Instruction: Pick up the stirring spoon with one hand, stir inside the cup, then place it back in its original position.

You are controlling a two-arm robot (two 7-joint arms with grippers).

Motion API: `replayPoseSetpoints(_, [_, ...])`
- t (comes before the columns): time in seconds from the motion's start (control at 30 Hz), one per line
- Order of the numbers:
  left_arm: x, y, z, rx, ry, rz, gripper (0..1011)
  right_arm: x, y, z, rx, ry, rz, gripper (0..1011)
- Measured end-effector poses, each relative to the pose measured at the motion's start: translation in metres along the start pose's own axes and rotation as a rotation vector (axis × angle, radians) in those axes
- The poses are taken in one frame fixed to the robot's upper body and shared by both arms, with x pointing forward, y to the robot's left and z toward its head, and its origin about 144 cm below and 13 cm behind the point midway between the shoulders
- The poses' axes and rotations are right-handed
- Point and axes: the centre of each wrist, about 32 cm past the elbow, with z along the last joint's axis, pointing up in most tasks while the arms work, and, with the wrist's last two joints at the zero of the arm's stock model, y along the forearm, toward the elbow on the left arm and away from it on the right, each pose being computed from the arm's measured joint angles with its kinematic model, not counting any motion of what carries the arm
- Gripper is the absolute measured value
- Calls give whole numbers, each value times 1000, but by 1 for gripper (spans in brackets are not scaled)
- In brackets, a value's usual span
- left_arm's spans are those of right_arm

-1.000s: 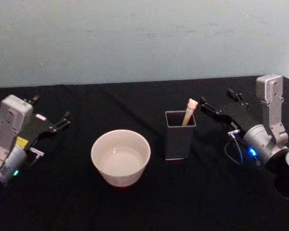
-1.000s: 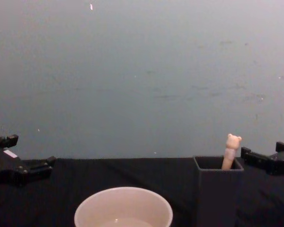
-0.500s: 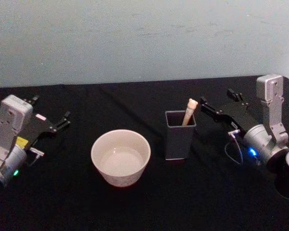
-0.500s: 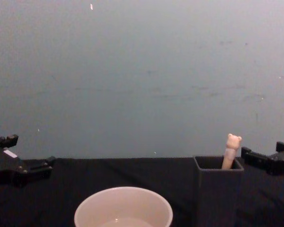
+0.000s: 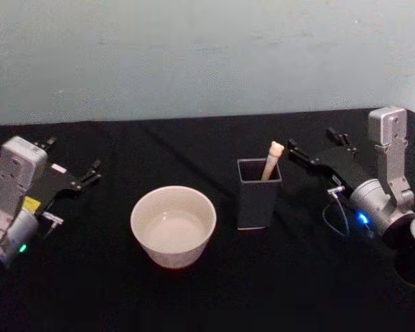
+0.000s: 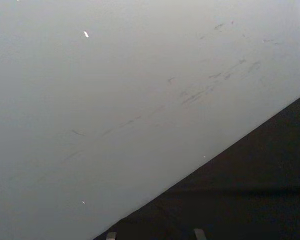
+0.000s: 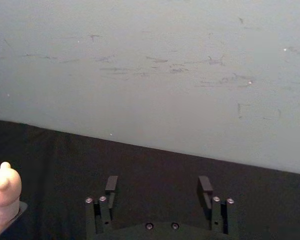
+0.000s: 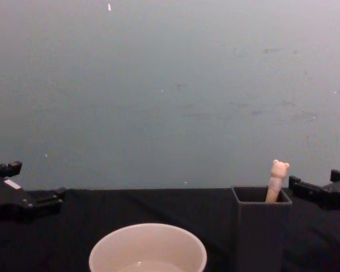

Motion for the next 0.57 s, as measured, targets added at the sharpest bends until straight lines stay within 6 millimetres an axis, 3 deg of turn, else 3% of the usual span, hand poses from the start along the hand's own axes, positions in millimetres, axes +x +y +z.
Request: replayPoseSetpoints(0.57, [0,0,0,0,0,0,1001,0,0,0,0,0,0,1002])
